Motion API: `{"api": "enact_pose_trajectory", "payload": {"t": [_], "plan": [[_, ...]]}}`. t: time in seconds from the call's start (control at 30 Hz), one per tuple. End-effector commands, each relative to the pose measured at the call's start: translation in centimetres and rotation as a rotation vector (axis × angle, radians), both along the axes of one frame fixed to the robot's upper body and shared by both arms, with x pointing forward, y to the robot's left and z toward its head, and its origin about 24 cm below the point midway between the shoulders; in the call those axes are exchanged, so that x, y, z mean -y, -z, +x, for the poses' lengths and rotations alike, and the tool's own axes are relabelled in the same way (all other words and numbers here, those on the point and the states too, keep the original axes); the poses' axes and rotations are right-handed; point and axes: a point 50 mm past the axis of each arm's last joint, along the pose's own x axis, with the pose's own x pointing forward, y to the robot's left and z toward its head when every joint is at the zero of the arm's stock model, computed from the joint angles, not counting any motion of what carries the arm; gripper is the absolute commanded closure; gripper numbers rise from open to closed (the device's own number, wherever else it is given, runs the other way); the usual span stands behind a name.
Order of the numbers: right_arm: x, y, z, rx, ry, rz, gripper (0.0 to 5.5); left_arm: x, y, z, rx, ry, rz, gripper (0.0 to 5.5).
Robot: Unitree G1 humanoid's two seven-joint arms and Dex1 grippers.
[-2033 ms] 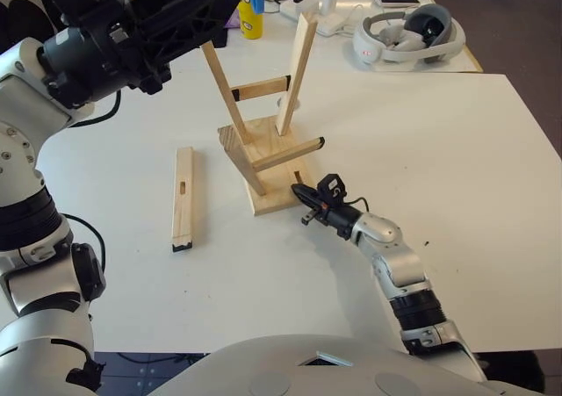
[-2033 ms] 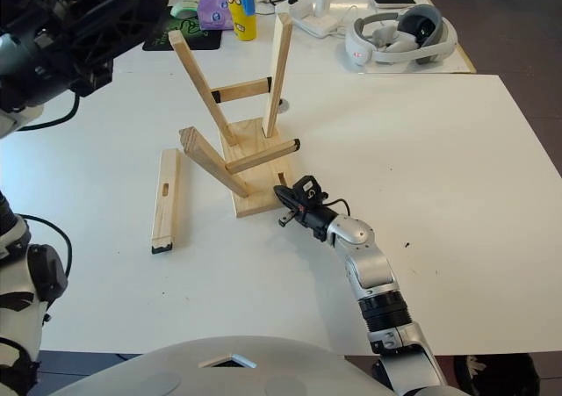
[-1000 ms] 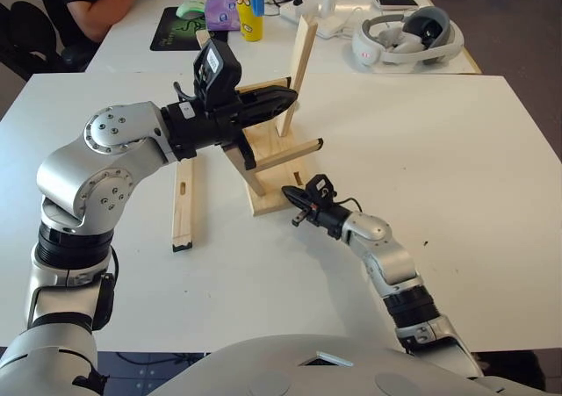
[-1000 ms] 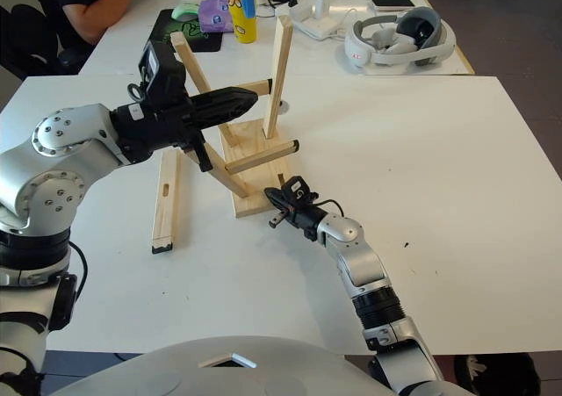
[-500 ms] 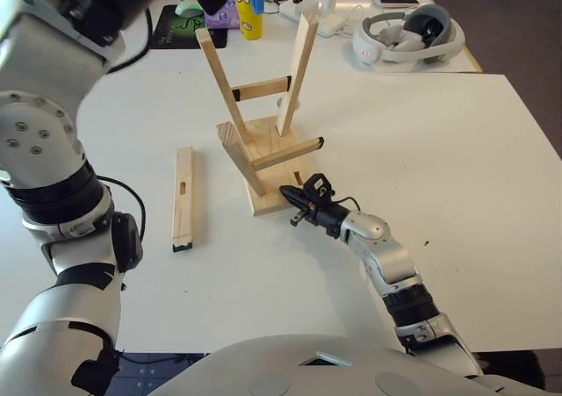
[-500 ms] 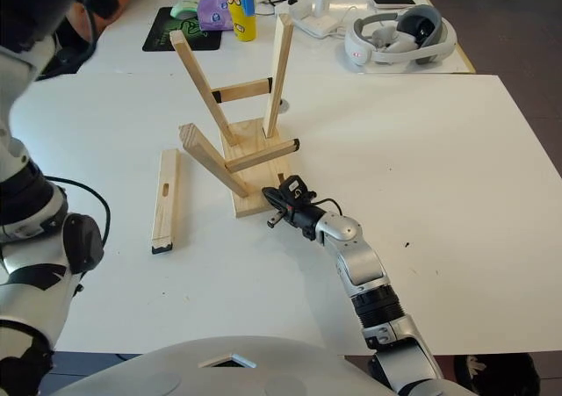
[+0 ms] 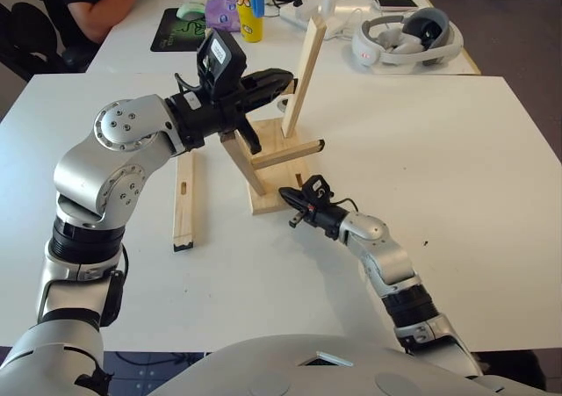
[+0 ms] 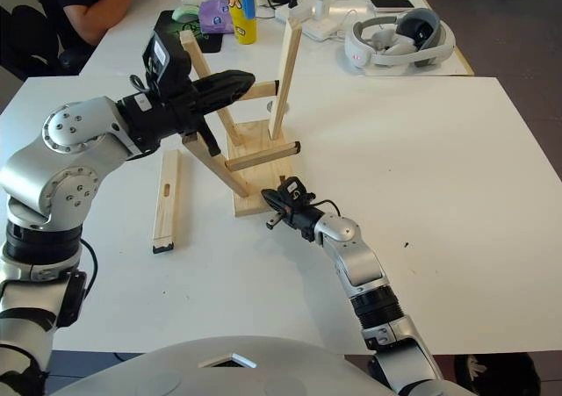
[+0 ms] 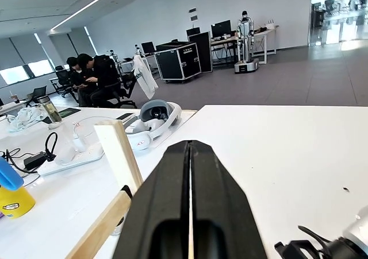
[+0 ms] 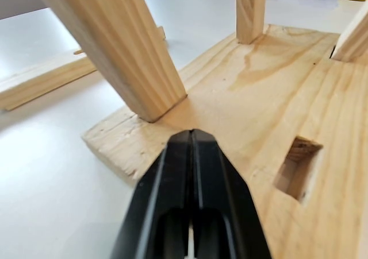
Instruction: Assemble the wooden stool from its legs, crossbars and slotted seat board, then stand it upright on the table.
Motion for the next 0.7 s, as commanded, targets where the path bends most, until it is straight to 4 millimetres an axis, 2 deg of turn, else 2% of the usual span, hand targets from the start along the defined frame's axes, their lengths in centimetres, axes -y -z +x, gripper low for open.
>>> {"api": "enact_pose_trajectory", "payload": {"t": [0.03, 0.13, 0.23, 0.3, 0.4, 0.53, 0.6, 0.7], "plan": [[0.4, 2.8, -1.5, -0.143, 0.009, -0.082, 5.50, -1.3, -0.9, 1.3, 0.061, -0.125, -0.058, 5.48], [0.1, 2.9, -1.6, -0.154, 0.013, -0.093, 5.50, -3.9, -2.8, 2.3, 0.137, -0.308, -0.161, 5.48], [-0.4, 3.1, -2.0, -0.198, 0.001, -0.120, 5.50, -7.8, -3.1, 3.1, 0.174, -0.573, -0.179, 5.48], [-0.8, 3.3, -2.4, -0.232, -0.008, -0.131, 5.50, -9.6, -1.8, 3.4, 0.136, -0.724, -0.150, 5.48], [-1.3, 2.9, -2.5, -0.220, 0.000, -0.107, 5.50, -9.7, 1.7, 3.3, 0.025, -0.800, -0.076, 5.06], [-1.4, 1.9, -1.7, -0.160, 0.033, -0.072, 5.50, -9.9, 6.2, 1.7, -0.151, -0.894, -0.013, 4.44], [-1.2, 1.4, -1.3, -0.131, 0.053, -0.056, 5.50, -10.1, 7.6, 0.4, -0.198, -0.938, 0.008, 4.15], [-0.8, 0.8, -1.1, -0.091, 0.083, -0.033, 5.50, -10.1, 7.8, -1.0, -0.215, -0.991, -0.041, 3.74]]}}
